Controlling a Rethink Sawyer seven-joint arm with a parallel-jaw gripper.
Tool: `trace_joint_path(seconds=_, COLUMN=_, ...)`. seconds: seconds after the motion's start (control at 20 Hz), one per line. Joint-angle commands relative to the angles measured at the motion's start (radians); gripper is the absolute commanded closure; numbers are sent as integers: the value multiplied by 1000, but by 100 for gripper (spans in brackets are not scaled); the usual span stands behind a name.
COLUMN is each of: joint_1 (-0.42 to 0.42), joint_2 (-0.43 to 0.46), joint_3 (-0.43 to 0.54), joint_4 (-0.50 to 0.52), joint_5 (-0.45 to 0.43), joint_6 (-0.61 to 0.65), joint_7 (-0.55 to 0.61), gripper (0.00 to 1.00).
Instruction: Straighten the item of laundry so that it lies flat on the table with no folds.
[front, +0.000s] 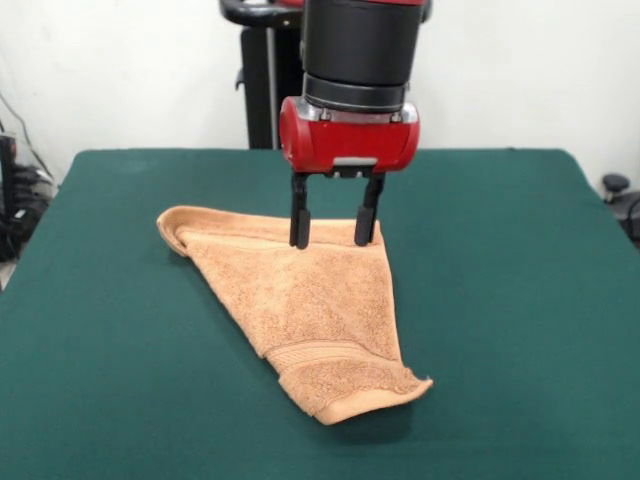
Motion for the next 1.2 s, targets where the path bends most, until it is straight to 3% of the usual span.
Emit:
trace_joint_path(seconds=0.05, joint_1=17, joint_2=71, joint_3=62, joint_4=66, joint_5=4, joint_6=26, joint_7=112, gripper=0)
trace_joint_path(seconds=0.6, joint_1=57, joint_2=158, joint_3=37, joint_4=-76, joint_5=20, joint_6=165, joint_7=123, gripper=0)
trace_joint_path(seconds=1.2, joint_1=62, joint_2=170, joint_3=29, joint_4=-102, joint_5=17, joint_6=210, joint_7=120, gripper=0)
